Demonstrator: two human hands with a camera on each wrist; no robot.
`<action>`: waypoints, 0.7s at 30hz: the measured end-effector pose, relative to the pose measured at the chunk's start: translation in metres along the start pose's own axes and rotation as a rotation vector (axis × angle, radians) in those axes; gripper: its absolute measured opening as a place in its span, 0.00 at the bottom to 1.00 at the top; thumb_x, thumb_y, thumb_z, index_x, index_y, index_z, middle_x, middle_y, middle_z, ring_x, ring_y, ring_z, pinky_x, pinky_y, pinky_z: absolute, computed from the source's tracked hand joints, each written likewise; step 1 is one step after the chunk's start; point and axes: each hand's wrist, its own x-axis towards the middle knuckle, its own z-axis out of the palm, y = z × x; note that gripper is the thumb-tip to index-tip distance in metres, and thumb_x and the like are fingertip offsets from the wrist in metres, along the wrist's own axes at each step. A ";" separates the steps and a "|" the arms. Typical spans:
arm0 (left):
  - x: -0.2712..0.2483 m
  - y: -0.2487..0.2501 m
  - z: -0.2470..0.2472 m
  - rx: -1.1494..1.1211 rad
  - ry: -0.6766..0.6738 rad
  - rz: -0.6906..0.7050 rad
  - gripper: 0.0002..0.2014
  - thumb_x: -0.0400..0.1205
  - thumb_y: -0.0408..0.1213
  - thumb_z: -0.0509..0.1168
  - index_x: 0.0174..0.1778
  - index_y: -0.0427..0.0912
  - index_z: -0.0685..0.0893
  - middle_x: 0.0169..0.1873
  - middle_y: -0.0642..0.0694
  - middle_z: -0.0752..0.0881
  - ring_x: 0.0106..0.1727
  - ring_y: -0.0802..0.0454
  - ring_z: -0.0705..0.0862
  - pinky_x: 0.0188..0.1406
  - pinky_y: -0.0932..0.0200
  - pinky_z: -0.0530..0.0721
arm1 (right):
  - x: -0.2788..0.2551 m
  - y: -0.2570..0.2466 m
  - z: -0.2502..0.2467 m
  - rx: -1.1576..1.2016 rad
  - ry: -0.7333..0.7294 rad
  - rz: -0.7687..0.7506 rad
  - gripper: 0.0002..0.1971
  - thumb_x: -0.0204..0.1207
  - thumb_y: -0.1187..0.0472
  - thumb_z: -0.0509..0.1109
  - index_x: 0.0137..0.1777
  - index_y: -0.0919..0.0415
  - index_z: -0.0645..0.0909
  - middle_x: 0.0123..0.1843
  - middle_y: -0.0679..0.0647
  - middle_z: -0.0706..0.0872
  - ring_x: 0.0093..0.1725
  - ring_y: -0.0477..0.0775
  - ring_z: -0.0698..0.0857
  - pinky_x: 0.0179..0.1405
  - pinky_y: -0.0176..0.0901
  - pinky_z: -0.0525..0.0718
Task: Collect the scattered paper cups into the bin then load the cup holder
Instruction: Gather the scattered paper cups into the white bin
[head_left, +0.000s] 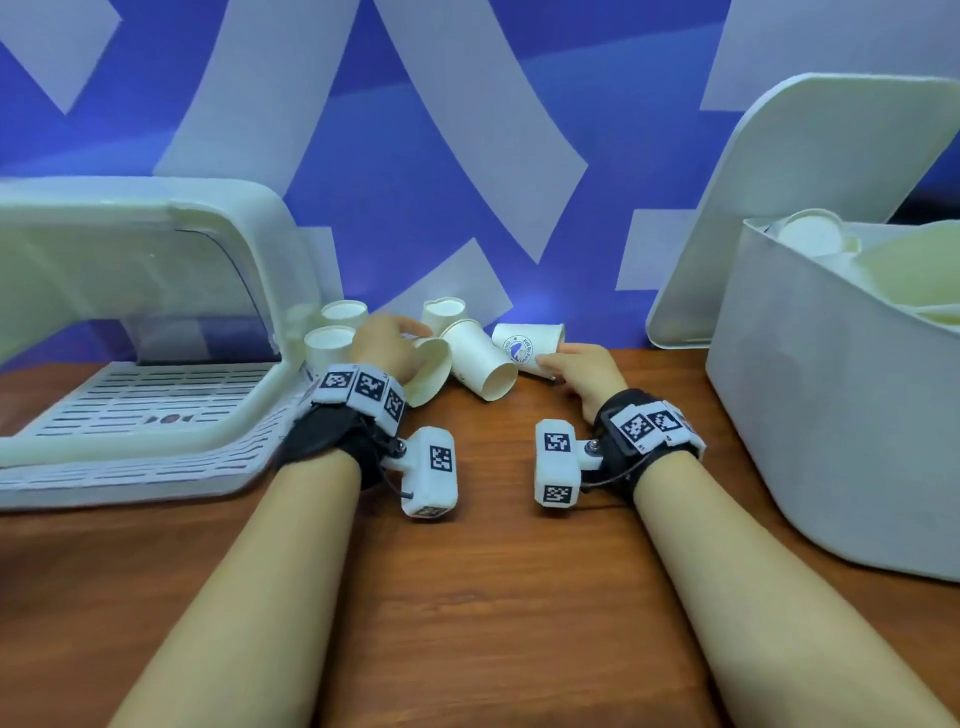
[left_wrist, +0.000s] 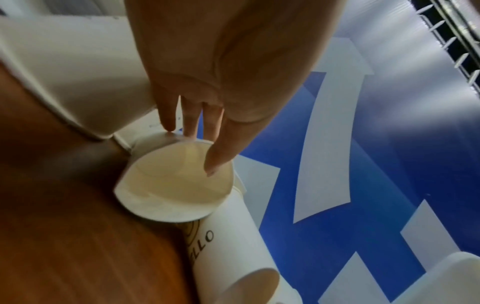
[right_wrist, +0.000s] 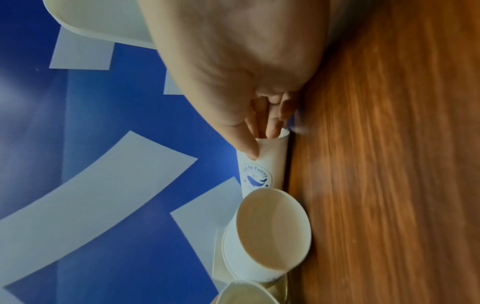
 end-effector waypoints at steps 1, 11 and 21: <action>0.000 -0.001 0.000 -0.001 -0.002 -0.004 0.15 0.78 0.33 0.68 0.60 0.46 0.87 0.63 0.42 0.84 0.63 0.44 0.82 0.64 0.51 0.80 | 0.000 0.000 0.000 -0.001 0.010 -0.008 0.12 0.75 0.66 0.71 0.53 0.75 0.85 0.56 0.70 0.87 0.43 0.53 0.77 0.36 0.40 0.73; -0.008 0.012 -0.005 -0.201 -0.045 0.052 0.08 0.81 0.43 0.65 0.52 0.55 0.89 0.53 0.50 0.86 0.52 0.52 0.81 0.50 0.61 0.75 | -0.017 -0.013 -0.013 0.061 0.144 -0.102 0.03 0.77 0.63 0.71 0.48 0.60 0.85 0.50 0.54 0.85 0.49 0.52 0.82 0.45 0.43 0.82; -0.050 0.078 -0.020 -0.806 -0.038 0.084 0.12 0.86 0.37 0.59 0.59 0.48 0.87 0.52 0.55 0.85 0.49 0.61 0.82 0.49 0.48 0.89 | -0.079 -0.080 -0.049 -0.150 0.265 -0.406 0.09 0.72 0.65 0.71 0.51 0.59 0.86 0.44 0.50 0.86 0.47 0.52 0.85 0.45 0.40 0.79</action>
